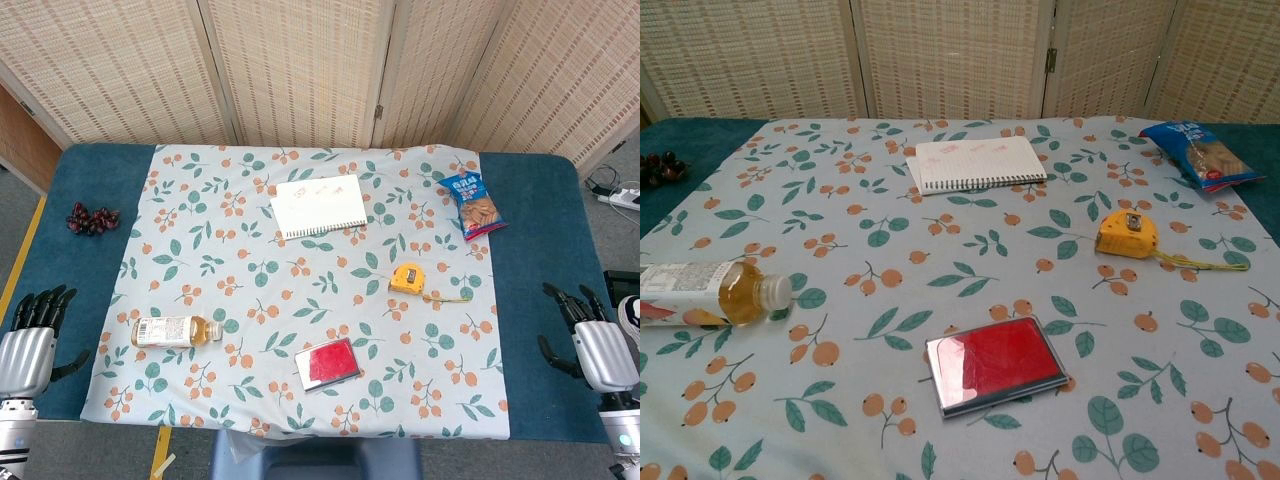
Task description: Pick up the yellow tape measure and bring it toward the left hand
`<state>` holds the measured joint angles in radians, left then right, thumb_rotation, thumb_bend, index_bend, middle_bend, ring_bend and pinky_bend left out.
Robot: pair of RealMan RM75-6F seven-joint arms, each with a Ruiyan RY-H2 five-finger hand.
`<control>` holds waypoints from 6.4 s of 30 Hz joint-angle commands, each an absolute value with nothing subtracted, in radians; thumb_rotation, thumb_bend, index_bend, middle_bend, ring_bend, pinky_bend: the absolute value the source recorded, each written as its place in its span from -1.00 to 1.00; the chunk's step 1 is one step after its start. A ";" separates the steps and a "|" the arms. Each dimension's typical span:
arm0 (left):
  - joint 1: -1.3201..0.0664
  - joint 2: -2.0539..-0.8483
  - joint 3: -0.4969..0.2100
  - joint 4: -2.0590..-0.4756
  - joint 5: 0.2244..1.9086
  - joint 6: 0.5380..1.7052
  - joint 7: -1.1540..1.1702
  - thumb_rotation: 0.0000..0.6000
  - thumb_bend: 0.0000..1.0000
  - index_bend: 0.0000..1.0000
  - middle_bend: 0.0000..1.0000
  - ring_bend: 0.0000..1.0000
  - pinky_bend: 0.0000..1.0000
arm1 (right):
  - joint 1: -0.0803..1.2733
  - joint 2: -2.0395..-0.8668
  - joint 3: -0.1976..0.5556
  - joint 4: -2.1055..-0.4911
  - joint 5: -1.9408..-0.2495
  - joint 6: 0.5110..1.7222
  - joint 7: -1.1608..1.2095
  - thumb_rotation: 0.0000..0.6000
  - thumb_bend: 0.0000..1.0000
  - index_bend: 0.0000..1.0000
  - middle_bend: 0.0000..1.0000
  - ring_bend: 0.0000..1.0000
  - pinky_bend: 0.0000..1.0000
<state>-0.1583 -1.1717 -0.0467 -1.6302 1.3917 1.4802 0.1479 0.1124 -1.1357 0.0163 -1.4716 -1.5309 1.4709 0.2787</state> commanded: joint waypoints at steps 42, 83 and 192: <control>-0.162 -1.175 -0.065 -1.645 1.418 1.433 0.111 1.00 -0.49 -0.73 -0.81 -0.81 -1.00 | 0.665 -1.499 0.193 -1.322 -0.935 0.756 -0.330 1.00 -0.08 -0.93 -0.76 -0.77 -0.96; -0.433 -1.335 -0.191 -1.639 1.537 1.257 -0.061 1.00 -0.48 -0.70 -0.79 -0.73 -1.00 | 0.662 -1.667 0.280 -1.361 -1.235 0.922 0.284 1.00 -0.08 0.04 -0.13 -0.34 -0.96; -0.720 -1.626 -0.249 -1.438 1.379 1.217 0.072 1.00 0.44 0.21 -0.52 -0.59 -1.00 | 0.770 -1.882 0.256 -1.179 -1.362 0.962 0.557 1.00 -0.08 0.04 -0.16 -0.34 -0.96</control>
